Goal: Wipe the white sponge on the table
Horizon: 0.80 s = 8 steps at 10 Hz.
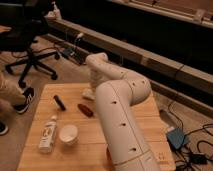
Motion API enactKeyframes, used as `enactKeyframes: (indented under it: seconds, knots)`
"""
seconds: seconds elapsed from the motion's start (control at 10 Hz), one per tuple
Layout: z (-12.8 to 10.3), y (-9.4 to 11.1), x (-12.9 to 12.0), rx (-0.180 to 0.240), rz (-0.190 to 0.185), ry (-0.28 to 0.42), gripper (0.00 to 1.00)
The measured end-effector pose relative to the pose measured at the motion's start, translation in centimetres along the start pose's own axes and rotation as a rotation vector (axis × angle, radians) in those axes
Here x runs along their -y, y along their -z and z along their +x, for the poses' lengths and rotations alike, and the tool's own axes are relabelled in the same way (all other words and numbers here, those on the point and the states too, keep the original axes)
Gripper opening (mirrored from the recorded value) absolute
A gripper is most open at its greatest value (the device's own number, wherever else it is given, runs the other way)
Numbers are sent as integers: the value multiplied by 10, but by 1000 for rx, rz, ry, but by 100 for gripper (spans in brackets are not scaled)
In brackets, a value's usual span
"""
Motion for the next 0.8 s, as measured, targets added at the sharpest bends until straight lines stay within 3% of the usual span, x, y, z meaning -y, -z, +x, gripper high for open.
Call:
enactKeyframes:
  seconds: [0.2,0.4,0.7,0.8]
  knots:
    - [30,-13,-17,-58,36,85,0]
    - [55,-20,-18,-91,41,114,0]
    - [105,-31,-5,-141,50,110,0]
    - [128,-37,11,-159,57,77,0]
